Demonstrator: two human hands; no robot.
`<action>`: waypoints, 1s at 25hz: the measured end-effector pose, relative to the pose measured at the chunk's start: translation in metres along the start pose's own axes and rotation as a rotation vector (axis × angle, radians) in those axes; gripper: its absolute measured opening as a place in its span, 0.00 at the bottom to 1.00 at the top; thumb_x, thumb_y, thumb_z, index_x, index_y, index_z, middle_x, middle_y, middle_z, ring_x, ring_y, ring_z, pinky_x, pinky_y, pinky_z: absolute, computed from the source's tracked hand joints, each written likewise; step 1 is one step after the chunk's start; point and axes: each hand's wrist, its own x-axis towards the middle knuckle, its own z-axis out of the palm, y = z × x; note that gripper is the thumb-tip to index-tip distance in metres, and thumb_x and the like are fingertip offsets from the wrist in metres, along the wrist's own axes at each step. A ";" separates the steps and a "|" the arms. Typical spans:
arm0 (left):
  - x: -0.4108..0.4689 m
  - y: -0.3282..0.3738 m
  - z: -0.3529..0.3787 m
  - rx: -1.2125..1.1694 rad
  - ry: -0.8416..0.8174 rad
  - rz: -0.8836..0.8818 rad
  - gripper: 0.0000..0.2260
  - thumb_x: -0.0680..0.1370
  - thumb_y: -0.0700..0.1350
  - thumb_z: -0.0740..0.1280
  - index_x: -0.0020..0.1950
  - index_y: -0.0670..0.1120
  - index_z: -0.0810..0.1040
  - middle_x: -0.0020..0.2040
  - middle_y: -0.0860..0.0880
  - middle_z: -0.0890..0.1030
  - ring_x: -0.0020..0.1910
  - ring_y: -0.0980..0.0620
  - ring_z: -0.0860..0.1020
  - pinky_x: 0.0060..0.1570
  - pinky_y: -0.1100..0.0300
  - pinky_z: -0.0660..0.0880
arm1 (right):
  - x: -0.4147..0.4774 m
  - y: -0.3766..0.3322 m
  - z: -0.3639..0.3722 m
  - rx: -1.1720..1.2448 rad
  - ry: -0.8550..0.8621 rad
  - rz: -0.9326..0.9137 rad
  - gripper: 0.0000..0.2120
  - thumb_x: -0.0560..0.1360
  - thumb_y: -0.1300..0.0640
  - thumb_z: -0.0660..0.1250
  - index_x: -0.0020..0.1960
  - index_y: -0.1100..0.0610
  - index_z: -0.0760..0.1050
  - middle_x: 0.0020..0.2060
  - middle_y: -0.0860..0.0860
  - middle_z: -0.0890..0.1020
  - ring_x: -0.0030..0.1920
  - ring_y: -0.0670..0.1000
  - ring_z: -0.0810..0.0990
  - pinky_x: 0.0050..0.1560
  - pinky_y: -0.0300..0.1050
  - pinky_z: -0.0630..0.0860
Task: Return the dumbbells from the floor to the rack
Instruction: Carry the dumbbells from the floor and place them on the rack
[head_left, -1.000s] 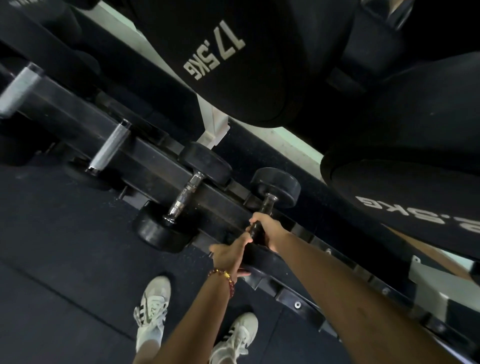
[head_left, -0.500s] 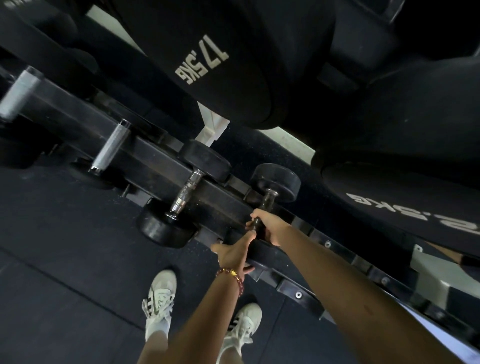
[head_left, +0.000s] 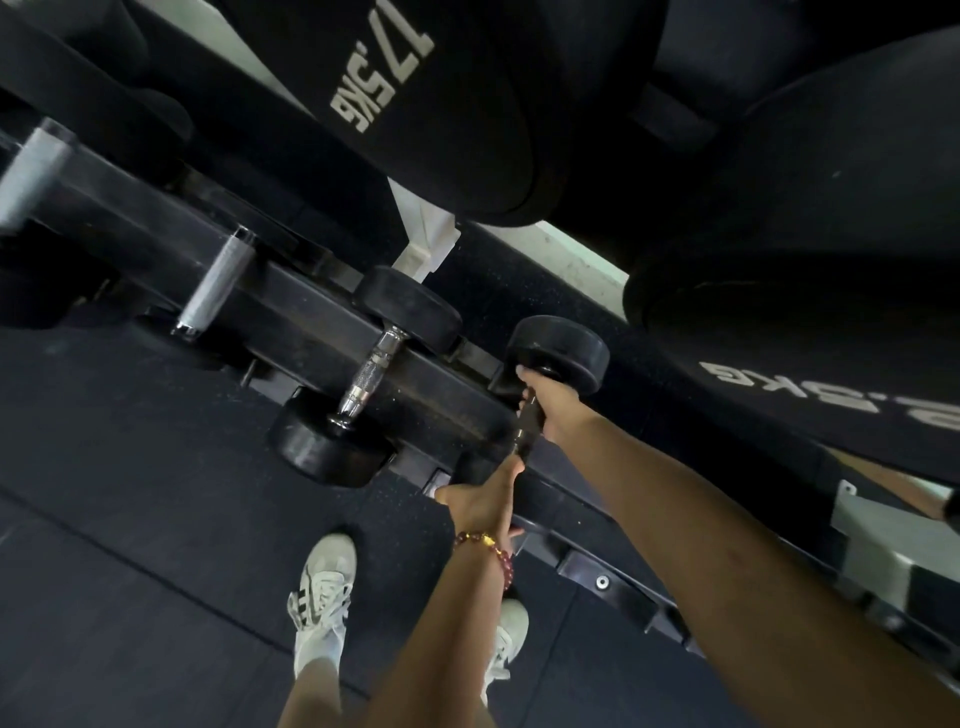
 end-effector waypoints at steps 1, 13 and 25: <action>0.000 -0.001 0.000 0.010 -0.006 0.003 0.33 0.68 0.42 0.75 0.64 0.44 0.58 0.56 0.43 0.71 0.52 0.43 0.74 0.53 0.40 0.77 | 0.003 0.001 0.002 0.027 0.016 0.022 0.08 0.74 0.59 0.70 0.40 0.58 0.72 0.29 0.51 0.73 0.29 0.49 0.72 0.33 0.41 0.73; -0.001 0.016 -0.014 0.181 -0.073 0.008 0.33 0.69 0.44 0.75 0.66 0.44 0.59 0.54 0.44 0.73 0.49 0.45 0.77 0.30 0.55 0.77 | -0.003 0.007 -0.015 0.175 0.016 0.066 0.04 0.76 0.62 0.66 0.42 0.60 0.73 0.32 0.53 0.76 0.31 0.49 0.74 0.34 0.42 0.75; -0.003 0.006 -0.023 0.303 -0.039 0.086 0.29 0.68 0.43 0.75 0.61 0.43 0.61 0.55 0.45 0.74 0.39 0.54 0.76 0.25 0.59 0.76 | -0.006 0.018 -0.027 0.229 0.040 0.078 0.13 0.76 0.62 0.65 0.33 0.58 0.70 0.17 0.49 0.74 0.28 0.49 0.70 0.31 0.43 0.71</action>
